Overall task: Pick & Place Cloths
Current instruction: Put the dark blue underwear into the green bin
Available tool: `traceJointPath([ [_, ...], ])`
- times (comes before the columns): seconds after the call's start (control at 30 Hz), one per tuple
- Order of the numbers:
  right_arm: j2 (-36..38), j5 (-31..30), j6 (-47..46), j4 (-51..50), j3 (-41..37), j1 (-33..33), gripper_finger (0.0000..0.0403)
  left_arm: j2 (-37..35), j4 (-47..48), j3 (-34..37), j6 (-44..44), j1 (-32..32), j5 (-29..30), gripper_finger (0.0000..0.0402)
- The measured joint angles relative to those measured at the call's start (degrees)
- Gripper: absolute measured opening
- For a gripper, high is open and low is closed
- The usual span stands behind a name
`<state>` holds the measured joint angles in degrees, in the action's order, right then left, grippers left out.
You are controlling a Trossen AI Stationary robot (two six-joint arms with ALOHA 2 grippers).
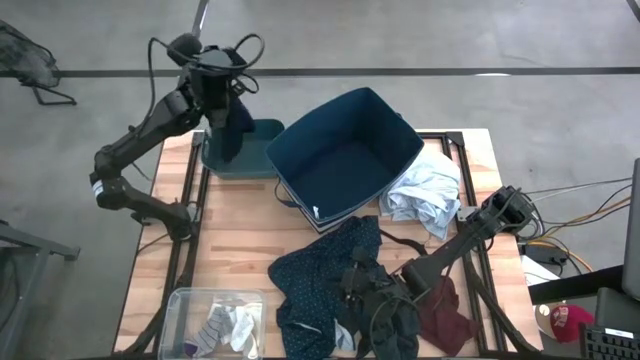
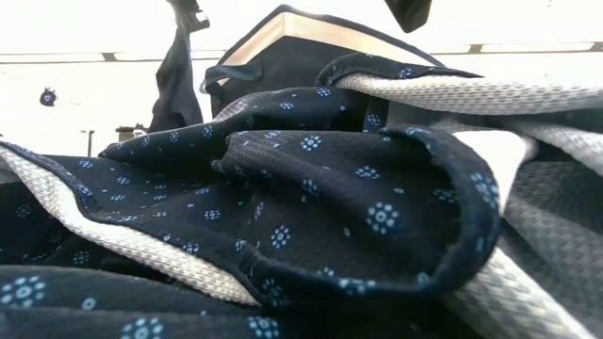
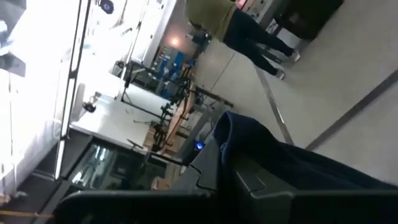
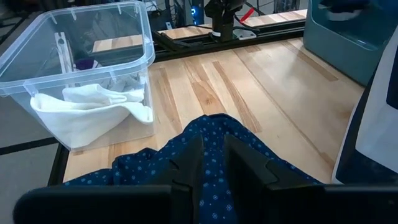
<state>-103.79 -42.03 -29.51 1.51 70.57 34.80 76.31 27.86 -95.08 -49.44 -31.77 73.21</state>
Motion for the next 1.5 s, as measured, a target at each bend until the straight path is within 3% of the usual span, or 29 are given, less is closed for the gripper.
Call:
traceJointPath([
  [0.1,0.00,-0.01,0.04,0.01,0.00,0.01,0.0075,-0.53,7.34,0.73,6.37,0.05,0.26,0.0008],
  [0.33,0.00,0.01,0.00,0.16,-0.13,-0.01,0.0094,-0.61,38.90,1.48,27.95,0.21,-2.17,0.0010],
  [0.4,0.00,0.01,0.02,0.27,-0.13,-0.14,0.0097,-0.64,47.16,1.48,35.75,0.42,-8.83,0.0011],
  [0.47,0.00,0.01,0.02,0.51,-0.13,-0.29,0.0100,-0.65,52.40,1.52,40.91,0.48,-19.97,0.0011],
  [0.63,0.00,0.01,-0.03,0.57,-0.13,-0.59,0.0107,-0.73,52.17,1.58,43.50,0.64,-46.02,0.0011],
  [0.83,0.00,0.01,-0.01,0.57,-0.24,-0.69,0.0112,-0.81,51.12,1.48,43.51,2.01,-55.81,0.0011],
  [0.9,0.00,0.01,0.03,0.53,-0.32,-0.69,0.0113,-0.81,51.08,1.48,43.51,1.99,-56.31,0.0012],
  [0.97,0.01,0.01,0.04,0.53,-0.33,-0.69,0.0115,-0.81,50.54,1.50,43.48,2.00,-52.13,0.0012],
  [1.13,0.00,0.02,-0.35,0.54,-0.33,-0.69,0.0119,-0.48,52.60,1.76,44.54,1.88,-27.36,0.0010],
  [1.17,0.00,0.01,-0.37,0.55,-0.33,-0.69,0.0120,-0.48,52.71,1.98,45.25,1.78,-24.67,0.0009],
  [1.23,0.00,0.02,-0.39,0.55,-0.33,-0.65,0.0122,-0.50,52.74,2.48,45.45,1.43,-26.21,0.0009],
  [1.33,0.00,0.03,-0.53,0.55,-0.33,-0.65,0.0126,-0.38,51.55,3.59,43.13,1.11,-34.23,0.0013],
  [1.5,0.00,0.02,-0.55,0.57,-0.33,-0.65,0.0132,0.05,45.00,6.10,42.19,0.70,-31.61,0.0025],
])
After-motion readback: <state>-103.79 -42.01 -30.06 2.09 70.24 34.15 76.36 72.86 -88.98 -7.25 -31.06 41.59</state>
